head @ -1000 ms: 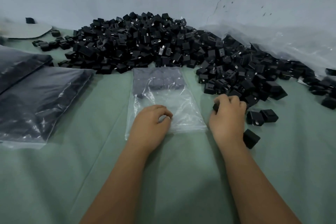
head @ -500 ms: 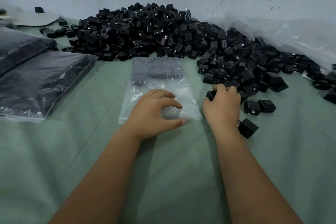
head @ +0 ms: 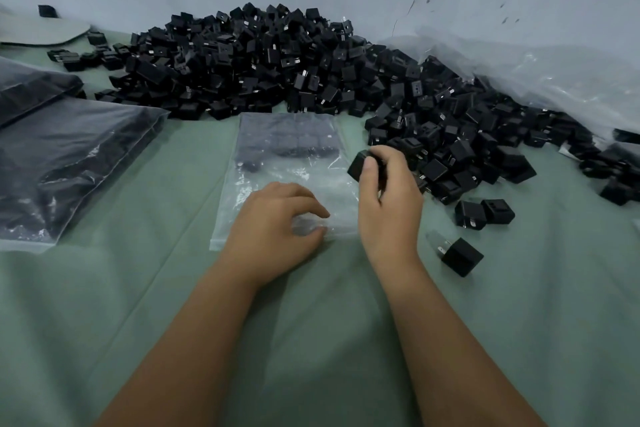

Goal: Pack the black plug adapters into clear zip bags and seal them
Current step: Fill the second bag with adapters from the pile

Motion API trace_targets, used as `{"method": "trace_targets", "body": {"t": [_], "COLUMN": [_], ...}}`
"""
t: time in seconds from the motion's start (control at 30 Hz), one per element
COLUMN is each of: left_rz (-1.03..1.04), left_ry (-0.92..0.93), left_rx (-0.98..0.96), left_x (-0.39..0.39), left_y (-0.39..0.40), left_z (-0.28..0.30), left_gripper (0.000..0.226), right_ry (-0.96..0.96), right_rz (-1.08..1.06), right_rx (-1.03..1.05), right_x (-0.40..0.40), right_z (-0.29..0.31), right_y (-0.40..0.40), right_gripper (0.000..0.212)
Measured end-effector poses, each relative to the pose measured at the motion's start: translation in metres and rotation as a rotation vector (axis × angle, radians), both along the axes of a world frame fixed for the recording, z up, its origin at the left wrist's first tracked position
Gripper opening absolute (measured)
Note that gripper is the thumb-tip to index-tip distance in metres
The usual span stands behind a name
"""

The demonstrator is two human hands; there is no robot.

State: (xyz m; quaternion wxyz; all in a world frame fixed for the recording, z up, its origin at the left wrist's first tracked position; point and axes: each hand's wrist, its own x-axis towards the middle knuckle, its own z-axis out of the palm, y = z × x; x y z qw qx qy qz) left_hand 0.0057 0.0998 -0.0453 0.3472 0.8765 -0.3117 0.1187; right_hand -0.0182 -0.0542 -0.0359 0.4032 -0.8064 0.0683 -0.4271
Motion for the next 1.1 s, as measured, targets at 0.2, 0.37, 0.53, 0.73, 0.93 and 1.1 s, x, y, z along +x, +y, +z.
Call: {"method": "trace_targets", "body": {"t": [0.2,0.37,0.53,0.73,0.93,1.1], "left_rz": [0.147,0.087,0.311,0.056,-0.146,0.125], "left_ry": [-0.037,0.089,0.108,0.242,0.392,0.456], "left_rx": [-0.175,-0.053,-0.278,-0.466,-0.645,-0.987], "left_x": [0.006,0.016,0.017,0.011,0.017,0.042], "left_y": [0.009,0.035,0.043,0.037,0.048,0.051], "left_z": [0.004,0.013,0.014,0.02,0.021,0.03], "left_gripper": [0.013,0.02,0.007,0.011,0.019,0.03], "right_ry": [-0.16,-0.248,0.046,0.353,0.449,0.513], "right_rz": [0.101,0.205,0.151,0.002,-0.02,0.039], "right_rx": [-0.161,-0.47,-0.653,-0.703,-0.635,-0.559], "right_x": [-0.006,-0.012,-0.012,-0.006,-0.001,-0.008], "right_z": [0.001,0.001,-0.002,-0.002,0.003,0.005], "right_y": [0.022,0.04,0.053,0.053,0.049,0.049], "right_gripper": [0.026,0.036,0.025,0.022,0.028,0.015]}}
